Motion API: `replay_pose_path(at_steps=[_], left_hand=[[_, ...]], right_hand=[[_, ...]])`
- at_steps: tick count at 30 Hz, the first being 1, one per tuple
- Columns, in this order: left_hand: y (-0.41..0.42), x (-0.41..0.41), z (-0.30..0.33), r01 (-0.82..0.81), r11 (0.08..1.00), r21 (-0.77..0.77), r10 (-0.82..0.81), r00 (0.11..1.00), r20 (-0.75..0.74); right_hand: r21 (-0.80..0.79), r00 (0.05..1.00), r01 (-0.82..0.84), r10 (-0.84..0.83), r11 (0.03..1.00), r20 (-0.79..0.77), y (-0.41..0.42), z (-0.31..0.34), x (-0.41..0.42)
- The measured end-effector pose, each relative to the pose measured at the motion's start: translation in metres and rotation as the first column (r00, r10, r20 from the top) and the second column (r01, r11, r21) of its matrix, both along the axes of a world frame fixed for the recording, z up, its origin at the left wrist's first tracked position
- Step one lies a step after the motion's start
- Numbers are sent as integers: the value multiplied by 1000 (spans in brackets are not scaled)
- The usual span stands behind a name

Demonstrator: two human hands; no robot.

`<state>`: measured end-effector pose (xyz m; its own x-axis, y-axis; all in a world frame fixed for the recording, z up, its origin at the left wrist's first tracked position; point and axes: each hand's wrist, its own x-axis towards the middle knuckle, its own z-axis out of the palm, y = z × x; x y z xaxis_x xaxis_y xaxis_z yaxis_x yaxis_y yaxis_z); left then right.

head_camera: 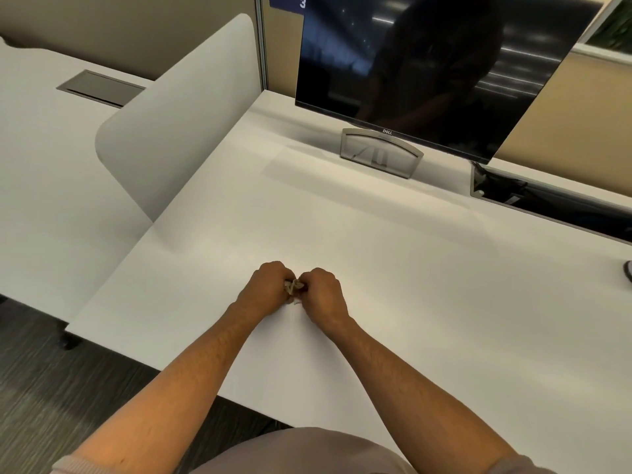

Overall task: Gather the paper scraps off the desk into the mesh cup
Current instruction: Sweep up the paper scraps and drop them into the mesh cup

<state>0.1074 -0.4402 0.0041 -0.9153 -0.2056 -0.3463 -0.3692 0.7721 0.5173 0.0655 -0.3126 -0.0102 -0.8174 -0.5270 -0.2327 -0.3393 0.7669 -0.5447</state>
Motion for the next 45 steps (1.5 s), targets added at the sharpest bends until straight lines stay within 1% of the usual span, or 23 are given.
replay_pose_path(at_steps=[2, 5, 9, 14, 18, 20, 23, 26, 34, 45], left_hand=[[2, 1, 1, -38, 998, 48, 40, 999, -30], [7, 1, 3, -79, 991, 111, 85, 995, -44], [14, 0, 6, -88, 982, 169, 100, 993, -61], [28, -12, 17, -51, 977, 207, 76, 991, -114], [46, -25, 25, -18, 956, 293, 58, 990, -131], [58, -32, 29, 18, 948, 318, 30, 989, -147], [82, -44, 32, 89, 945, 314, -33, 984, -177], [113, -55, 37, 138, 936, 323, -82, 980, -182], [201, -86, 50, 252, 902, 349, -192, 961, -197], [355, -140, 61, 387, 851, 356, -338, 921, -193]], right_hand=[[-65, 997, 67, -64, 996, 43, 1, 0, -1], [-182, 978, 168, -141, 969, 155, 5, 2, -4], [-221, 957, 248, -203, 943, 206, 16, 4, -7], [-295, 929, 336, -263, 894, 260, 40, 12, -16], [-343, 898, 413, -314, 844, 308, 70, 22, -25], [-360, 885, 443, -337, 821, 321, 87, 26, -28], [-399, 861, 494, -372, 772, 347, 114, 31, -31], [-412, 825, 557, -424, 721, 373, 146, 35, -33], [-433, 771, 636, -507, 638, 385, 238, 49, -46], [-475, 685, 725, -593, 499, 422, 393, 55, -75]])
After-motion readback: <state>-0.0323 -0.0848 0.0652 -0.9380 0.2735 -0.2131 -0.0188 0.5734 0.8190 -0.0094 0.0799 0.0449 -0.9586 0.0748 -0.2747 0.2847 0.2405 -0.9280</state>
